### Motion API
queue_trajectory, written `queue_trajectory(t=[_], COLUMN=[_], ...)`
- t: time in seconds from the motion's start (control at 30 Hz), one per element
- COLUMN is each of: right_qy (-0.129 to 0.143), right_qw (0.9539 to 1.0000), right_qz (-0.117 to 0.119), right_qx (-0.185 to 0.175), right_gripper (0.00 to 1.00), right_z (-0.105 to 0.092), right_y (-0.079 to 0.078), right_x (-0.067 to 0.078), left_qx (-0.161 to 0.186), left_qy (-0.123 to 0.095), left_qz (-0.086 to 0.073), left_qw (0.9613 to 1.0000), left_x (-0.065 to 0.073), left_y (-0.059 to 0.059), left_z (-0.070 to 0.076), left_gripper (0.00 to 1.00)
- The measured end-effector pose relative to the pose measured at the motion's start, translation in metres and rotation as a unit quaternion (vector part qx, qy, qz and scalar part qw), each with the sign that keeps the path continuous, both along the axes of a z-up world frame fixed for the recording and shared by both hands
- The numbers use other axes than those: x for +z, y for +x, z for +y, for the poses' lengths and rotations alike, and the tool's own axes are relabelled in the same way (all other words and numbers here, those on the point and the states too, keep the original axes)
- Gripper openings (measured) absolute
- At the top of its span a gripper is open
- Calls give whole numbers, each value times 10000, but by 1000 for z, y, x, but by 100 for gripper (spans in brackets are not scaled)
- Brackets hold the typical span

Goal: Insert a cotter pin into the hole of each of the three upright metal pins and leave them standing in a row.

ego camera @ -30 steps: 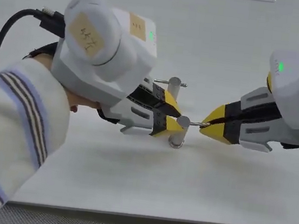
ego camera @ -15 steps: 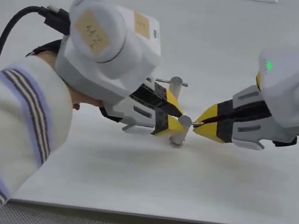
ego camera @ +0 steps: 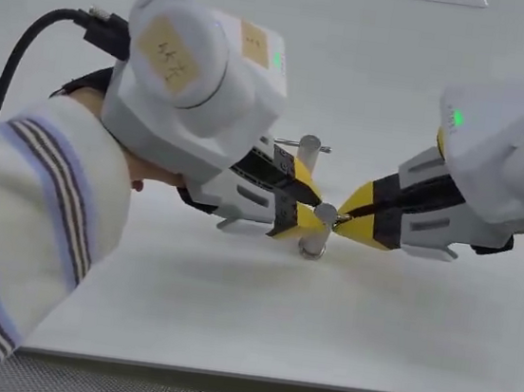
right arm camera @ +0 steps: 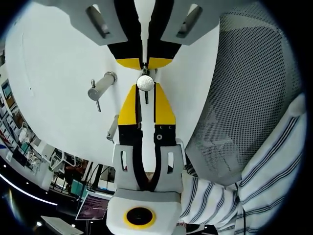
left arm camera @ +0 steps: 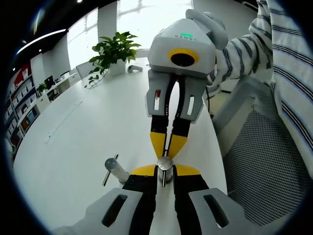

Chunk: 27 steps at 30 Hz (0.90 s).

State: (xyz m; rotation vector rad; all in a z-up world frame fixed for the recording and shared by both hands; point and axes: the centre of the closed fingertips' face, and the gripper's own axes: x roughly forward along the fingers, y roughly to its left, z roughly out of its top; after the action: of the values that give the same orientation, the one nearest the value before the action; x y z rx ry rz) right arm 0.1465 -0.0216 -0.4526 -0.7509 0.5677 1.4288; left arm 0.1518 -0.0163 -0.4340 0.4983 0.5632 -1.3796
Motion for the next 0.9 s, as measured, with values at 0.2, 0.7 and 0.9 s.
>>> queue_trajectory(t=[0.2,0.7,0.9], right_qy=[-46,62,102], right_qw=[10000,9996,9996], right_qz=[46,152,178], right_qx=[26,-241,-216], right_gripper=[0,7,0], right_z=[1,-7,-5], right_y=[2,6,4], right_x=[-2,2,4], left_qx=[2,-30,-27], left_qy=[1,4,8], left_qz=[5,-38,-38], left_qw=[10000,10000,10000], left_x=[0,0,0], left_y=[0,0,0], left_z=[1,1,1], left_gripper=[9,9,9])
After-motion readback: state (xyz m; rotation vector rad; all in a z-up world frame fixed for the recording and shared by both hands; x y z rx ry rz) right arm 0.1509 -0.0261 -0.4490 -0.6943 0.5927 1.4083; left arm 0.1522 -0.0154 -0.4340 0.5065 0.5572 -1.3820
